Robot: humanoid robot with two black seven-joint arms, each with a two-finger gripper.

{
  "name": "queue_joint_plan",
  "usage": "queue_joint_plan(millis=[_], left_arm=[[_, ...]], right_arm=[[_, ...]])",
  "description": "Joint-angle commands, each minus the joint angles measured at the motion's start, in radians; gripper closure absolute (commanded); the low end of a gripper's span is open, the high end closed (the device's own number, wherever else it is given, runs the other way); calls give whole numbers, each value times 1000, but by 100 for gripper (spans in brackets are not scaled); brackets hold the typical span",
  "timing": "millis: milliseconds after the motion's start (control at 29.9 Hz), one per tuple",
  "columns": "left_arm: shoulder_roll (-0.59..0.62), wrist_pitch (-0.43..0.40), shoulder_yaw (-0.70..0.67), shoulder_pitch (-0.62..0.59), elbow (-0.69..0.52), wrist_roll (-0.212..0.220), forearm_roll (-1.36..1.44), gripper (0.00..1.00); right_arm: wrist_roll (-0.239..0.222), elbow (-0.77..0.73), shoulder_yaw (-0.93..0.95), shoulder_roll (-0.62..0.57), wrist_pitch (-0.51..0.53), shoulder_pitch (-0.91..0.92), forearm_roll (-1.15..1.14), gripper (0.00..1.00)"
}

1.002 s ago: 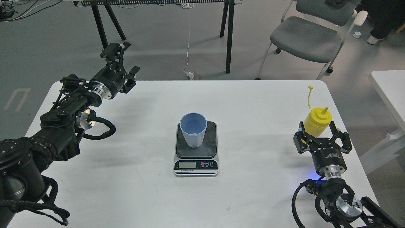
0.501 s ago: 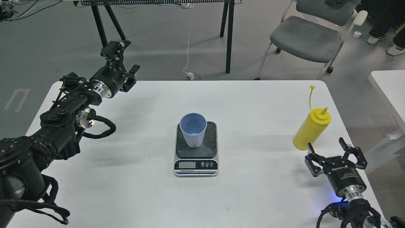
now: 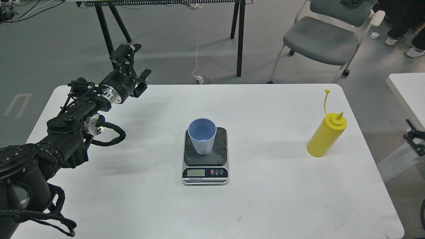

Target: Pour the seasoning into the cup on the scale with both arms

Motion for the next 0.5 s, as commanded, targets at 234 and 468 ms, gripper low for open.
queue_joint_plan(millis=[234, 468], left_arm=[[6, -8, -9, -29, -2, 0, -7, 5], [21, -9, -11, -43, 2, 0, -9, 5]], right_arm=[[-96, -144, -244, 206, 0, 641, -35, 1], [-85, -276, -387, 493, 0, 756, -41, 1]])
